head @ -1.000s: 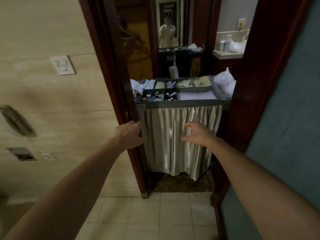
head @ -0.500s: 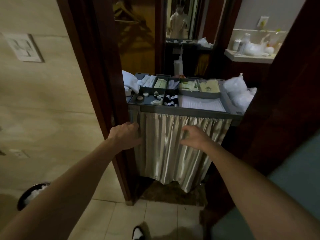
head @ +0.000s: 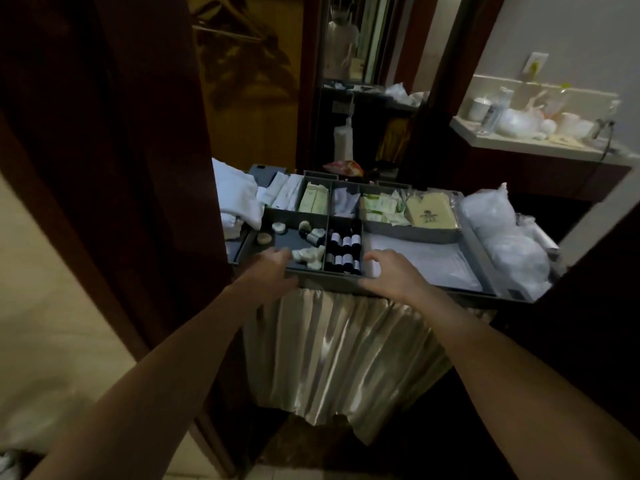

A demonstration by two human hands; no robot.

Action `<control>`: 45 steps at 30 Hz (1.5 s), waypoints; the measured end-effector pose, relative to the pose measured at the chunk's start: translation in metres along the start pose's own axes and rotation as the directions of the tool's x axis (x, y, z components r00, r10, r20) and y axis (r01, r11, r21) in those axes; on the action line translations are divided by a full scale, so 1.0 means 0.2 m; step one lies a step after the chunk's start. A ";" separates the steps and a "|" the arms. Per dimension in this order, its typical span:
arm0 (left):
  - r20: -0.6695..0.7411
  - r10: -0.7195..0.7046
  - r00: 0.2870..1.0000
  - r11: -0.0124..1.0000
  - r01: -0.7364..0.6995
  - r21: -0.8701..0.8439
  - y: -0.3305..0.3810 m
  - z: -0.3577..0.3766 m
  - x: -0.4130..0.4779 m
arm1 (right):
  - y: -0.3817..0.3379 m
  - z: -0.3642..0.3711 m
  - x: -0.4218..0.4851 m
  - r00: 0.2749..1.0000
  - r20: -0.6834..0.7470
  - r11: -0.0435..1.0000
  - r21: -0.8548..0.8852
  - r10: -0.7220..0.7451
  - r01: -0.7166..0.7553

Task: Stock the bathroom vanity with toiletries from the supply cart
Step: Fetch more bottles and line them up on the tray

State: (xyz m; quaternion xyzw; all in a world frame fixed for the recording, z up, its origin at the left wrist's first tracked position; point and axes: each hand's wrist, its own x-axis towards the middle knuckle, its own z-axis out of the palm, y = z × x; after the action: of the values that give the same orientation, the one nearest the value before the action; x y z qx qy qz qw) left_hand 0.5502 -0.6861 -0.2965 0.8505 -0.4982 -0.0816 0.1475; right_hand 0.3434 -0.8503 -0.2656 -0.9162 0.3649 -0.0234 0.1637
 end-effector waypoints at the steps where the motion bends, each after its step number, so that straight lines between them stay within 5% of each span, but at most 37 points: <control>1: -0.004 -0.017 1.000 1.000 0.017 0.026 -0.02 0.00 0.07 | 0.00 0.00 0.05 1.000 0.000 1.000 0.001 0.004 -0.004; 17: 0.013 0.062 0.998 0.981 -0.063 0.184 0.05 0.21 0.61 | 0.29 0.06 0.65 0.996 0.082 0.999 0.026 -0.039 0.037; 28: 0.012 -0.105 0.994 0.976 0.101 0.191 0.07 0.32 0.71 | 0.33 0.19 0.90 0.929 0.208 0.926 -0.163 -0.306 0.341; 45: 0.010 -0.101 0.995 0.992 0.100 0.076 -0.16 0.40 0.90 | 0.30 0.28 0.99 0.913 0.294 0.833 -0.397 -0.283 0.386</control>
State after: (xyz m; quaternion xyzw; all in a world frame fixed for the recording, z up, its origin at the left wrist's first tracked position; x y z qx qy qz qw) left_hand 0.6421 -0.8422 -0.3807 0.8789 -0.4586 -0.0757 0.1074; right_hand 0.4581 -1.0101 -0.3521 -0.9754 0.1727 0.1355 -0.0178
